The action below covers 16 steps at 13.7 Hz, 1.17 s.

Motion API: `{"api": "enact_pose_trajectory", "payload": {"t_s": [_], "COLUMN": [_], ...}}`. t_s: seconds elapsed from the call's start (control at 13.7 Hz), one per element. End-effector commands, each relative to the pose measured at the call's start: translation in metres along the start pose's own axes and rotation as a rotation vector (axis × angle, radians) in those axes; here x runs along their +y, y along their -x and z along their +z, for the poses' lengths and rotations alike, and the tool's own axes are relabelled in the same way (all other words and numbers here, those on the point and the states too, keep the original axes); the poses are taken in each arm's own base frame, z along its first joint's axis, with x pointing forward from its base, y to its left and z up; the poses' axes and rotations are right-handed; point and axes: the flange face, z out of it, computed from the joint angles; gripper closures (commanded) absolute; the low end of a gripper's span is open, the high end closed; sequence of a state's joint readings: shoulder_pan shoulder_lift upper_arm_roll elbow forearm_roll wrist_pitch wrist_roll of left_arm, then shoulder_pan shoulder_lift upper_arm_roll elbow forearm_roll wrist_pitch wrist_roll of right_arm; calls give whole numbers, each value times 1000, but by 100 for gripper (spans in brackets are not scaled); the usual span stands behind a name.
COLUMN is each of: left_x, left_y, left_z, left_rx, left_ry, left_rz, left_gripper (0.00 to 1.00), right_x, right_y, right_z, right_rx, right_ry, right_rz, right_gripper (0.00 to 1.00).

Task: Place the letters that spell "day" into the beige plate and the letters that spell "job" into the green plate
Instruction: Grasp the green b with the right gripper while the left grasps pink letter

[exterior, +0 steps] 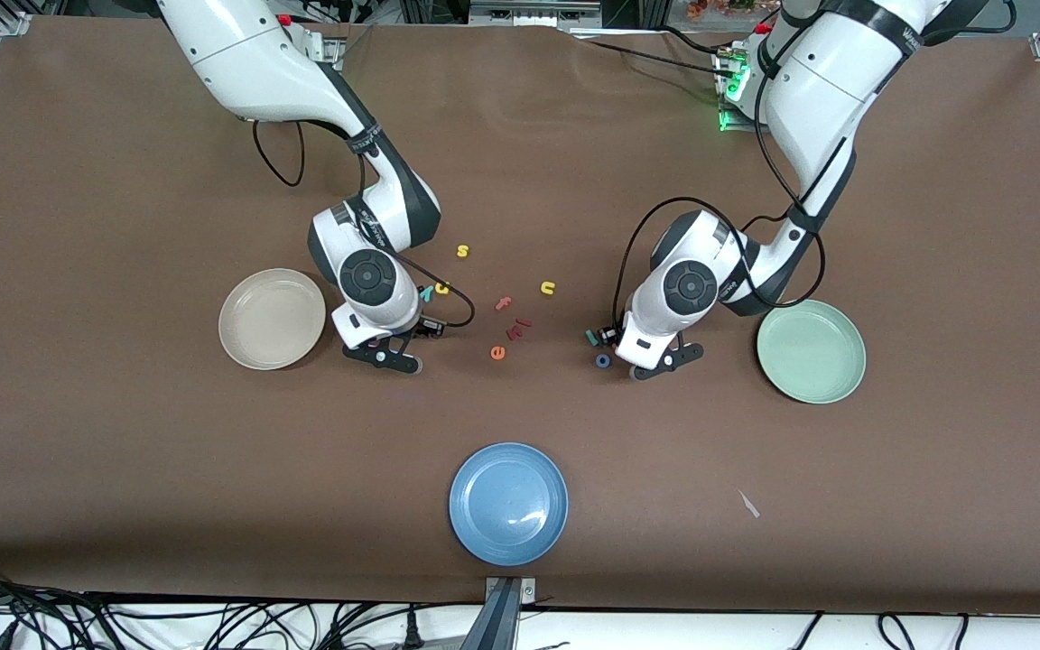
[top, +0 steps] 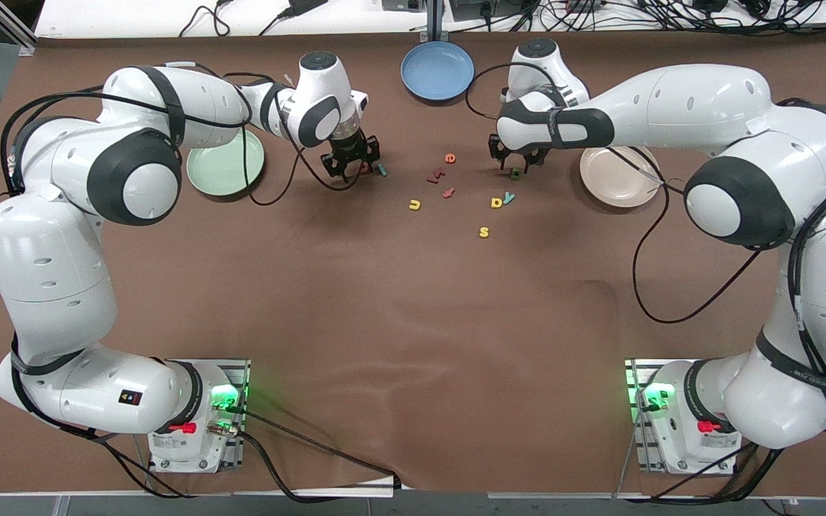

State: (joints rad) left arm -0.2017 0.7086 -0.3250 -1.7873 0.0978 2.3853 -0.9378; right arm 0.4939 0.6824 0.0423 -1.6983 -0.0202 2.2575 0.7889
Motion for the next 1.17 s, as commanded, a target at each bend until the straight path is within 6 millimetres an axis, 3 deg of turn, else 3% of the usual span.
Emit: {"api": "enact_pose_trajectory", "payload": {"t_s": [0.0, 0.07, 0.15, 0.37, 0.66, 0.8, 0.95, 1.1], "left_x": [5, 6, 5, 7, 5, 5, 2, -6], "left_y": [-3, -3, -3, -5, -6, -6, -10, -18], "left_z": [3, 3, 4, 5, 7, 7, 2, -23], "left_rx": [53, 54, 53, 54, 73, 81, 82, 92], "left_ry": [-2, 0, -2, 0, -19, -32, -33, -46], "left_rz": [-2, -4, -3, 1, 32, 41, 33, 25], "left_gripper": [30, 31, 39, 48, 66, 77, 80, 79], "right_x": [-1, 0, 1, 1, 1, 0, 3, 26], "right_y": [2, 2, 3, 3, 3, 2, -6, -22], "right_z": [7, 8, 11, 11, 12, -15, -47, -72], "right_rx": [20, 20, 16, 16, 12, 20, 8, 1], "right_ry": [9, 8, 13, 13, 17, 12, 30, 85], "right_rz": [12, 12, 13, 13, 15, 3, 0, -63], "right_gripper": [41, 45, 52, 78, 82, 83, 83, 83]}}
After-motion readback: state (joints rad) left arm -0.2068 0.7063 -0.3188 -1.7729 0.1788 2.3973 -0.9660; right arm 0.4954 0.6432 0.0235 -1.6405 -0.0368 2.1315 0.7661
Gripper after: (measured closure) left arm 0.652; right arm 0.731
